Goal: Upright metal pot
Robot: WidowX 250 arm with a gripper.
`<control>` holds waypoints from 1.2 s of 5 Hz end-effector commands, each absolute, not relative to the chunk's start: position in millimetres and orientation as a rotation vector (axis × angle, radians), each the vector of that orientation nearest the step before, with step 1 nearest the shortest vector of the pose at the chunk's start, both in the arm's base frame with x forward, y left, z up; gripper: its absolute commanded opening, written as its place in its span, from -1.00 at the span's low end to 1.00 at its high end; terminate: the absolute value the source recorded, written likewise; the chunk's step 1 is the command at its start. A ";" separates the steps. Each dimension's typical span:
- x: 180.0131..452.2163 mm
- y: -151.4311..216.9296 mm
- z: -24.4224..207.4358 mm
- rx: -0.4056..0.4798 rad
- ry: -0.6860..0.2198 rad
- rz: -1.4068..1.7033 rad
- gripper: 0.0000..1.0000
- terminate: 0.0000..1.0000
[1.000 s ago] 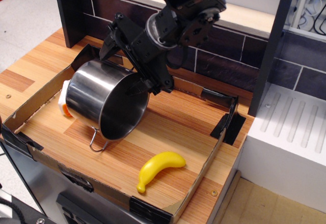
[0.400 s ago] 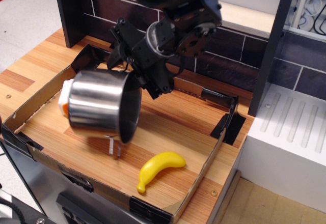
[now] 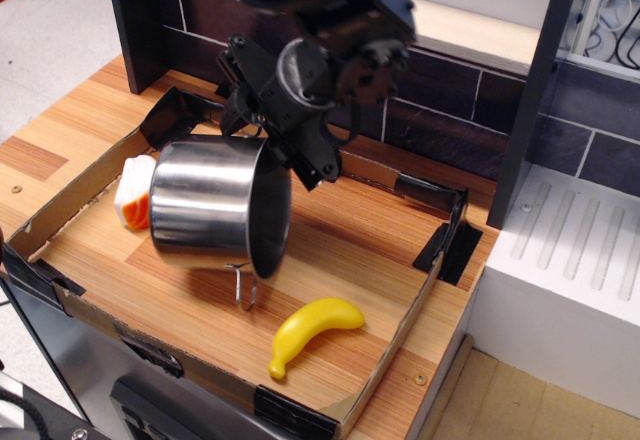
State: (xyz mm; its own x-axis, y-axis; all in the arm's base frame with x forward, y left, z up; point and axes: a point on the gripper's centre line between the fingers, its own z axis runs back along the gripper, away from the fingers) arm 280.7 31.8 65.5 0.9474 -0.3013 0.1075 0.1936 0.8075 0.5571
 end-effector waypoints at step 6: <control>302.6 54.5 91.6 0.115 -0.400 -0.053 1.00 -1.00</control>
State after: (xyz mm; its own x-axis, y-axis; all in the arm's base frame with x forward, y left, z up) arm 294.3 50.7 77.8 0.9369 -0.0704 0.3425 0.0343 0.9933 0.1103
